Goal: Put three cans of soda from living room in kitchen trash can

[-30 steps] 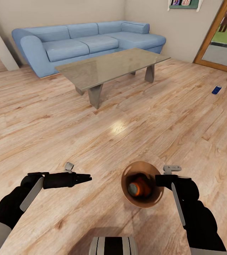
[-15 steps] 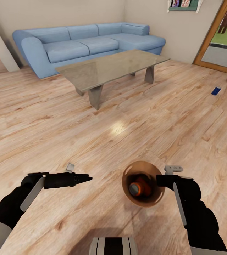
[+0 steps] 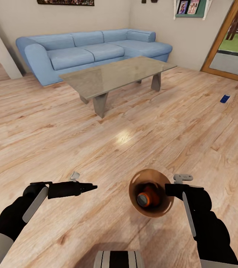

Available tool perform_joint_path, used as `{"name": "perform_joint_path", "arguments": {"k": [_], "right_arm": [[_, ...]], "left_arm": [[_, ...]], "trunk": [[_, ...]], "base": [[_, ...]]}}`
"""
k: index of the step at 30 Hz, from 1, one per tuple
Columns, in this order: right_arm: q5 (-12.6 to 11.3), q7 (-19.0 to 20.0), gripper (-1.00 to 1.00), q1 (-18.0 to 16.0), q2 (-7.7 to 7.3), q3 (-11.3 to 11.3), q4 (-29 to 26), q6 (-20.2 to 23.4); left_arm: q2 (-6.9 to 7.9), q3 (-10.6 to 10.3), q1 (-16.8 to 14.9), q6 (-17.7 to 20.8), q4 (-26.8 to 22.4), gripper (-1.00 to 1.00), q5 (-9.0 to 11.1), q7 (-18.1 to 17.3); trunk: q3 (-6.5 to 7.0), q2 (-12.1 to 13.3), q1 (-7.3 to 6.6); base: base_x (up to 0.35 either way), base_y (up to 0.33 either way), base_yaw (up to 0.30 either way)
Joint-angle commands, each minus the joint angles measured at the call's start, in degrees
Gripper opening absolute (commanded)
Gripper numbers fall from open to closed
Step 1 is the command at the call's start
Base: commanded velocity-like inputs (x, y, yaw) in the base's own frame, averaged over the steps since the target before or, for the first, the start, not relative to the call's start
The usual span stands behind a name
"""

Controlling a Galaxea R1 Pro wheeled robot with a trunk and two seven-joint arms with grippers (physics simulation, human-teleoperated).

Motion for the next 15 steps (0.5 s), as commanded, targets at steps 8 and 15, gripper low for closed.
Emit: {"name": "perform_joint_path", "arguments": {"k": [8,15], "right_arm": [[-0.94,0.25,-1.0,-0.01,0.0,-0.02,-0.01,0.04],[-0.94,0.25,-1.0,-0.01,0.04,0.0,-0.01,0.04]], "left_arm": [[-0.21,-0.06,0.0,-0.05,0.3,1.0,-0.03,0.98],[-0.99,-0.02,0.0,-0.05,0.69,1.0,-0.17,1.04]], "trunk": [[0.75,0.0,0.0],[1.4,0.0,0.0]], "base": [[0.0,0.0,0.0],[0.0,0.0,0.0]]}}
